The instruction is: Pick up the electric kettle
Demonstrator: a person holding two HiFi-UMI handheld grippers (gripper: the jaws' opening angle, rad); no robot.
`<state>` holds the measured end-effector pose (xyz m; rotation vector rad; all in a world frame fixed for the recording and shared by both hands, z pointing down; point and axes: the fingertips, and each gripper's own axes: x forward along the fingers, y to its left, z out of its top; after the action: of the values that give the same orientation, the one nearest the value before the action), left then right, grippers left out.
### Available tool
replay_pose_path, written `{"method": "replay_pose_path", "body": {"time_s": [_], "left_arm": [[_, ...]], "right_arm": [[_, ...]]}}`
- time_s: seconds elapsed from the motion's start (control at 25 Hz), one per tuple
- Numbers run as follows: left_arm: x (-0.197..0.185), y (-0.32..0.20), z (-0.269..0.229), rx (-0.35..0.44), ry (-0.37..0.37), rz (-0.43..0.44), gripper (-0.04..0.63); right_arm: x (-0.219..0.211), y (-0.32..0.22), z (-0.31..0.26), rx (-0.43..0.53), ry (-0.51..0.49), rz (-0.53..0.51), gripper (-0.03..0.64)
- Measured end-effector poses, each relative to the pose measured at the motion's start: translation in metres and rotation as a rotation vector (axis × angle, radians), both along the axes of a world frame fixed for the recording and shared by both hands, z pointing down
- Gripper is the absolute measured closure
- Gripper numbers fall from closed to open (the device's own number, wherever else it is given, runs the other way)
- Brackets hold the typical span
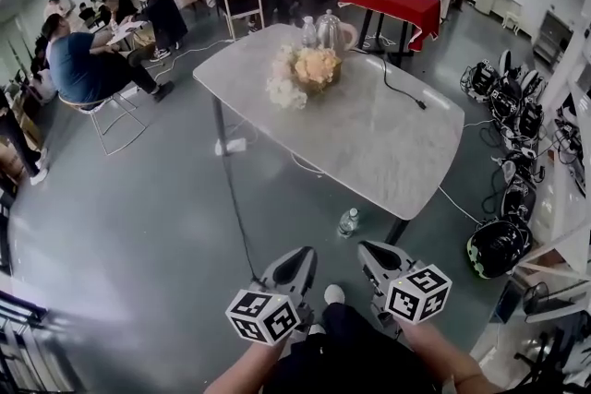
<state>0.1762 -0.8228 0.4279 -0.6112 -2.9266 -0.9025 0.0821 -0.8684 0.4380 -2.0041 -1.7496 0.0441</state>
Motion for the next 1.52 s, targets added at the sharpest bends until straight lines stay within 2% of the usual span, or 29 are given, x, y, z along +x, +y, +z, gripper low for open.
{"method": "replay_pose_path", "body": {"time_s": [0.36,0.88,1.16,1.52], "left_arm": [[-0.006,0.061,0.001,-0.013,0.003,-0.087,0.572],[-0.042,0.176,-0.017,-0.031,-0.019,-0.179,0.572],[-0.055,0.215,-0.013,-0.057,0.013,-0.210,0.572],[-0.053,0.241,-0.003,-0.027,0.038,-0.255,0.572]], "right_arm": [[-0.010,0.073,0.004,-0.026,0.015,-0.059,0.611],[-0.038,0.195,-0.006,-0.029,0.018,-0.174,0.611],[-0.048,0.236,0.000,-0.030,0.017,-0.228,0.611],[-0.044,0.267,0.006,-0.022,0.035,-0.277,0.611]]}}
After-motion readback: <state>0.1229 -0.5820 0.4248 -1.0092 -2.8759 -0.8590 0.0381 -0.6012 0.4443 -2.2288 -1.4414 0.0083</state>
